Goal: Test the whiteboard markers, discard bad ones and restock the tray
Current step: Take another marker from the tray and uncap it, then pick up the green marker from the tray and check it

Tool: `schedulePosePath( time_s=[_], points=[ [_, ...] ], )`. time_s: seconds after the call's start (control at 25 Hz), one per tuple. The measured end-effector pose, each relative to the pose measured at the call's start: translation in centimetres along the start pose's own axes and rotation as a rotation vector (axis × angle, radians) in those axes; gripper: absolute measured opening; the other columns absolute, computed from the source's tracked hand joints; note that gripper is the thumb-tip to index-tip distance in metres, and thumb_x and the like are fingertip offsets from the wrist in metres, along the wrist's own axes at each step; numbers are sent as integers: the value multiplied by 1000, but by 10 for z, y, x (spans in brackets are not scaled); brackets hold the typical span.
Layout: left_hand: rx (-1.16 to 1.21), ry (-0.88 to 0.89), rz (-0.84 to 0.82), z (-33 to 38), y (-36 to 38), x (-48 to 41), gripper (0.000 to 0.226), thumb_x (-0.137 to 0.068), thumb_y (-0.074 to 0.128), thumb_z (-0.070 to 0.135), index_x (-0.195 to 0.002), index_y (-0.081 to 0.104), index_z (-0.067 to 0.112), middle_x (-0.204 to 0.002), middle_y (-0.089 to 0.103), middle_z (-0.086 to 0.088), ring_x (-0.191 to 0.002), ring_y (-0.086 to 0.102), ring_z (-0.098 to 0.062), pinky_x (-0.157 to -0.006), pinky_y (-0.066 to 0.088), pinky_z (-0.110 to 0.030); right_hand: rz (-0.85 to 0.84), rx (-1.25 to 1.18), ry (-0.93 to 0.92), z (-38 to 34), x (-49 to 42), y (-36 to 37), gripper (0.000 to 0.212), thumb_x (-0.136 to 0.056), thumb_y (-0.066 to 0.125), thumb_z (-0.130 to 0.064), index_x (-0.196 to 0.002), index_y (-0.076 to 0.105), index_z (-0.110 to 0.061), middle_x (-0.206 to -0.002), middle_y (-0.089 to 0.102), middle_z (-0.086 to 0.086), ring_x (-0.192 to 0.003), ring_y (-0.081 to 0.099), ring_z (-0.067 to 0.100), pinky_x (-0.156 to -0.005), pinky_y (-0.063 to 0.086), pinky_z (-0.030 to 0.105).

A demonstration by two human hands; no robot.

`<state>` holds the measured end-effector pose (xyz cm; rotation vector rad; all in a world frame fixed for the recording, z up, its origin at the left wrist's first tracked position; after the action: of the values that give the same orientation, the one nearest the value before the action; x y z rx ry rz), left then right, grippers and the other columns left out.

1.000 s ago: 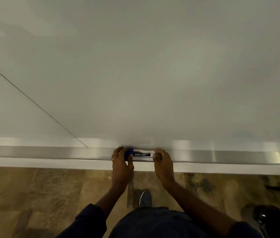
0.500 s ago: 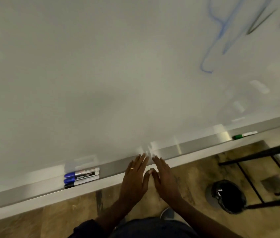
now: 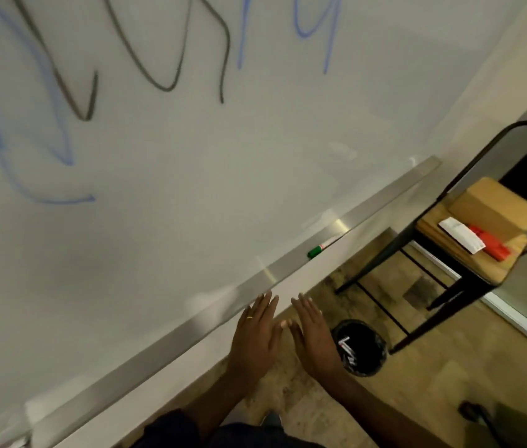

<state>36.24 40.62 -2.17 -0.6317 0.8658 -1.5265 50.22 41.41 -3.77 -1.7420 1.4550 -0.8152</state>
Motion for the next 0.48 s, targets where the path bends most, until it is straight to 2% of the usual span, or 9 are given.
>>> schedulePosePath(
  time_s=[0.12, 0.24, 0.36, 0.48],
  points=[
    [-14, 54, -59, 20, 19, -37, 53, -104, 35, 45, -153, 28, 30, -163, 24, 9, -151, 18, -9, -124, 11, -29, 36, -2, 59, 32, -20, -19, 60, -101, 24, -51, -149, 38, -18, -160, 31, 6, -150, 23, 24, -120, 28, 47],
    [-25, 95, -99, 35, 37, -80, 53, -104, 34, 45, -154, 25, 30, -164, 21, 8, -149, 10, -4, -119, 2, -24, 55, 22, 105, 57, -49, -37, 61, -99, 24, -48, -149, 39, -16, -160, 31, 8, -150, 23, 26, -121, 24, 47],
    [-24, 116, -146, 45, 57, -119, 53, -104, 34, 44, -154, 26, 28, -163, 25, 5, -152, 18, -11, -120, 9, -27, 78, 81, 128, 74, -81, -55, 53, -102, 36, -41, -149, 38, -18, -161, 27, 7, -150, 22, 26, -122, 24, 46],
    [-24, 93, -196, 41, 80, -160, 54, -103, 39, 42, -154, 25, 30, -162, 29, 6, -151, 26, -13, -121, 23, -28, 67, 148, 88, 87, -117, -68, 49, -102, 47, -27, -150, 39, -19, -160, 29, 7, -149, 26, 26, -121, 27, 42]
  ],
)
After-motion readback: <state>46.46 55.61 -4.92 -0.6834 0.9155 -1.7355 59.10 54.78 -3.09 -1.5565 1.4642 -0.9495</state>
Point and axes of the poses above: each hand's wrist, its own x-axis away from the middle knuckle, its own y-axis out of the palm, z = x × y, the point moved 7 cm from there along -x, towards the middle knuckle
